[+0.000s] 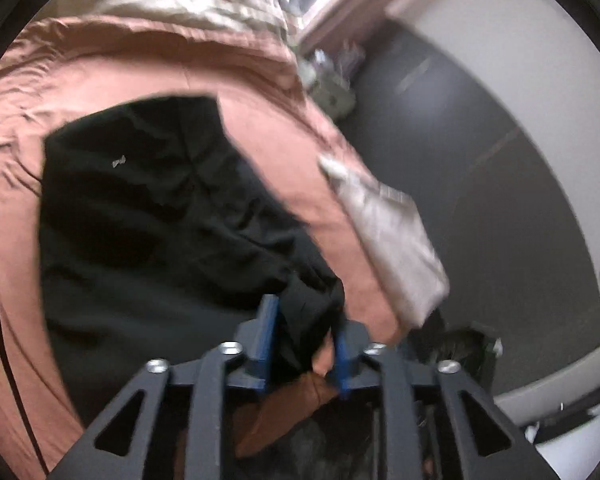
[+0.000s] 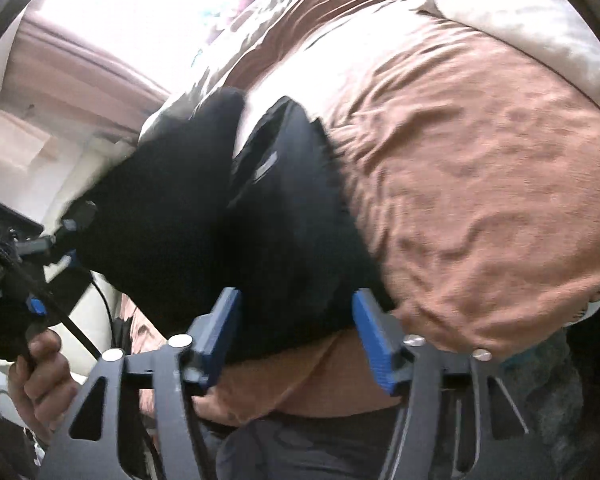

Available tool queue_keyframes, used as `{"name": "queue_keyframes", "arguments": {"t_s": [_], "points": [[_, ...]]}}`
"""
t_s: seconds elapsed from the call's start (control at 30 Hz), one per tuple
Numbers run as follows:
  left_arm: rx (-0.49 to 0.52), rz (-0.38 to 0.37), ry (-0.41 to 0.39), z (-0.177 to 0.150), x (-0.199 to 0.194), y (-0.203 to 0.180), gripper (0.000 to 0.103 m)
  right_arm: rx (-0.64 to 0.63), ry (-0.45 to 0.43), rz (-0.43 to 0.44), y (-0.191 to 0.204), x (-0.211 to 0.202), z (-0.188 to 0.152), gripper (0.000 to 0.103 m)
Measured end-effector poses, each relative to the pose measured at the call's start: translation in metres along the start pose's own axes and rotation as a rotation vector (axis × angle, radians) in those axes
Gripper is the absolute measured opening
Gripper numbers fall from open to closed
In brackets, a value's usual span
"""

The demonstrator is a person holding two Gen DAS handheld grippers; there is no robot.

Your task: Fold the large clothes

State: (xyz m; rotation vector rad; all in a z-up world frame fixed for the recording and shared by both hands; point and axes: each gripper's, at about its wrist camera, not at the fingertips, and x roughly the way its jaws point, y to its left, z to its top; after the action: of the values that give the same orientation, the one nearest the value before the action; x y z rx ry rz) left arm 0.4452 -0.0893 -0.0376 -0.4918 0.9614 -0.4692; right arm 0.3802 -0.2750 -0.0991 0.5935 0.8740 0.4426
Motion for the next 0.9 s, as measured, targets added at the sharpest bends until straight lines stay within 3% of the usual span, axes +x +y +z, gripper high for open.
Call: {"name": "queue_keyframes", "arguments": {"t_s": [0.03,0.1,0.17,0.3,0.47,0.73,0.8,0.83,0.9], "points": [[0.003,-0.016,0.017,-0.001,0.004,-0.001,0.045,-0.002,0.002,0.037,-0.002,-0.003,0.001,0.062],[0.01,-0.013,0.011,-0.004,0.004,0.003,0.067,0.007,-0.005,0.046,-0.004,-0.008,0.002,0.062],[0.005,0.017,-0.015,-0.004,-0.003,0.012,0.073,0.013,-0.009,0.079,-0.004,-0.01,0.004,0.063],[-0.049,0.075,-0.031,-0.01,-0.02,0.04,0.073,0.02,-0.011,0.129,0.0,-0.005,0.011,0.075],[-0.116,0.178,-0.051,-0.026,-0.044,0.081,0.073,0.004,-0.003,0.164,0.013,0.009,0.026,0.075],[-0.24,0.254,-0.02,-0.058,-0.049,0.131,0.073,-0.032,0.032,0.063,0.027,0.052,0.044,0.075],[-0.255,0.261,-0.001,-0.065,-0.045,0.14,0.073,-0.046,0.031,0.067,0.025,0.056,0.043,0.045],[-0.258,0.265,0.007,-0.067,-0.043,0.142,0.073,-0.046,0.05,0.078,0.027,0.056,0.042,0.021],[-0.262,0.272,0.022,-0.07,-0.036,0.145,0.073,-0.06,0.042,0.092,0.028,0.053,0.038,0.015]]}}
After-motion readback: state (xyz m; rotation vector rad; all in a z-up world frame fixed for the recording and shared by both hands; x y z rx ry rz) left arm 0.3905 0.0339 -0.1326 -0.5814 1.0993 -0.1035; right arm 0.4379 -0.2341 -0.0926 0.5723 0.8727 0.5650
